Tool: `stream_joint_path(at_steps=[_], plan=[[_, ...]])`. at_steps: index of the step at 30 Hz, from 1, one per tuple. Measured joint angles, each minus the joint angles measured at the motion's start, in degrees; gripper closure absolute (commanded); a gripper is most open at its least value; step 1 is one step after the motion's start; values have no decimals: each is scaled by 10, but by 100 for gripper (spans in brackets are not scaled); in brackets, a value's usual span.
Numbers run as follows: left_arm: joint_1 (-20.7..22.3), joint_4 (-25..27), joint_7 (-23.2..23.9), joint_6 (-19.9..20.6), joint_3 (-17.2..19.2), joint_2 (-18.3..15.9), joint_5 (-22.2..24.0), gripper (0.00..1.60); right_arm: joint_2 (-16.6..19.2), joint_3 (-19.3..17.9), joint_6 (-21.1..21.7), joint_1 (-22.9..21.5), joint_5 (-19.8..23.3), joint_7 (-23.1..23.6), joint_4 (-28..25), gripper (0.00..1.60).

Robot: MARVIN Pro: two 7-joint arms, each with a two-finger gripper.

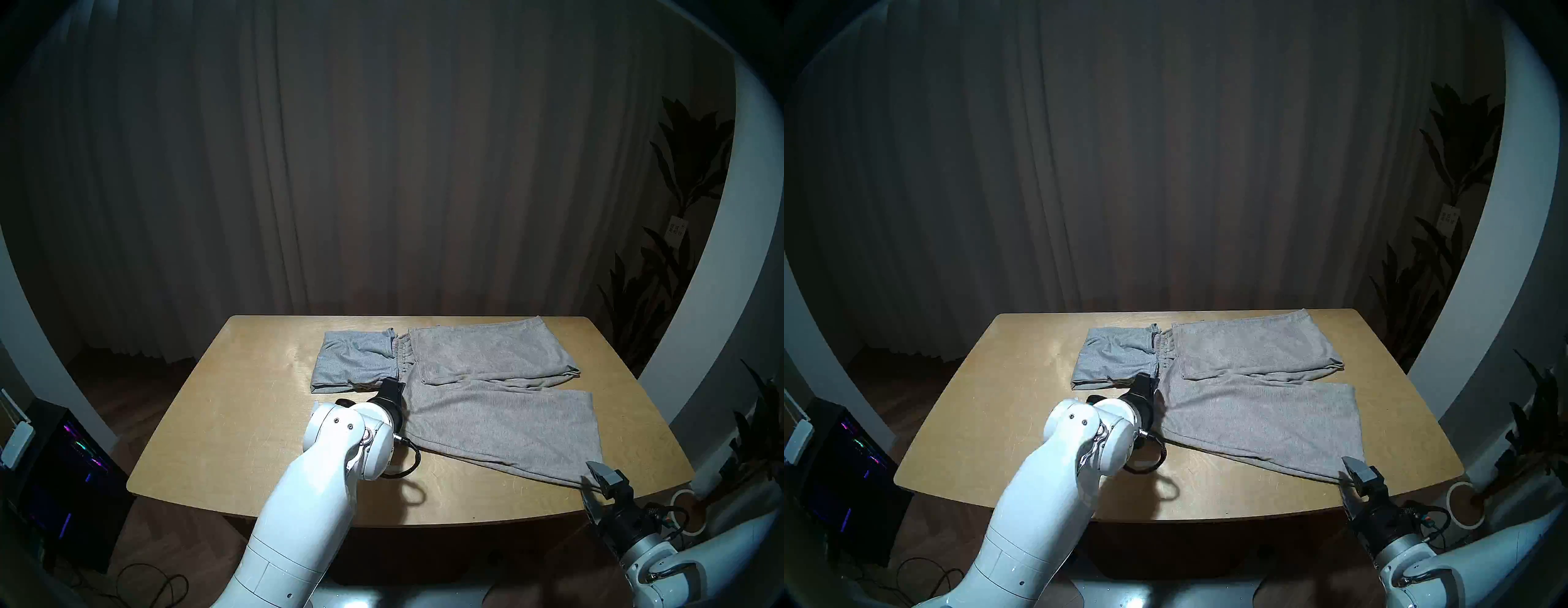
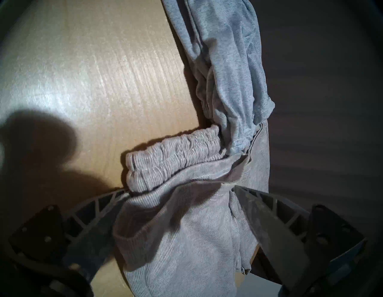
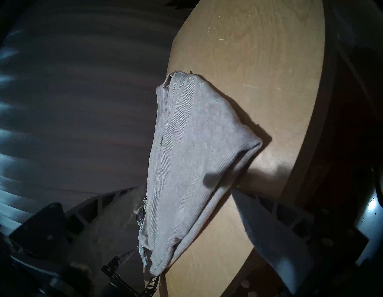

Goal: Fold pants twice and stack them

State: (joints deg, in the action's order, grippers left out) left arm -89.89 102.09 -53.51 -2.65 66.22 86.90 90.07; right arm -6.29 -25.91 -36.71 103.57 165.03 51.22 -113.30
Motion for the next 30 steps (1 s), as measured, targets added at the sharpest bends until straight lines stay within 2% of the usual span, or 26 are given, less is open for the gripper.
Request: stream_joint_path(at_steps=[13, 30], plan=[[5, 0, -7, 17, 3, 0, 3, 0, 5, -14, -9, -3, 0, -33, -9, 0], [8, -1, -13, 40, 9, -1, 18, 0, 5, -40, -19, -19, 0, -81, 4, 0]])
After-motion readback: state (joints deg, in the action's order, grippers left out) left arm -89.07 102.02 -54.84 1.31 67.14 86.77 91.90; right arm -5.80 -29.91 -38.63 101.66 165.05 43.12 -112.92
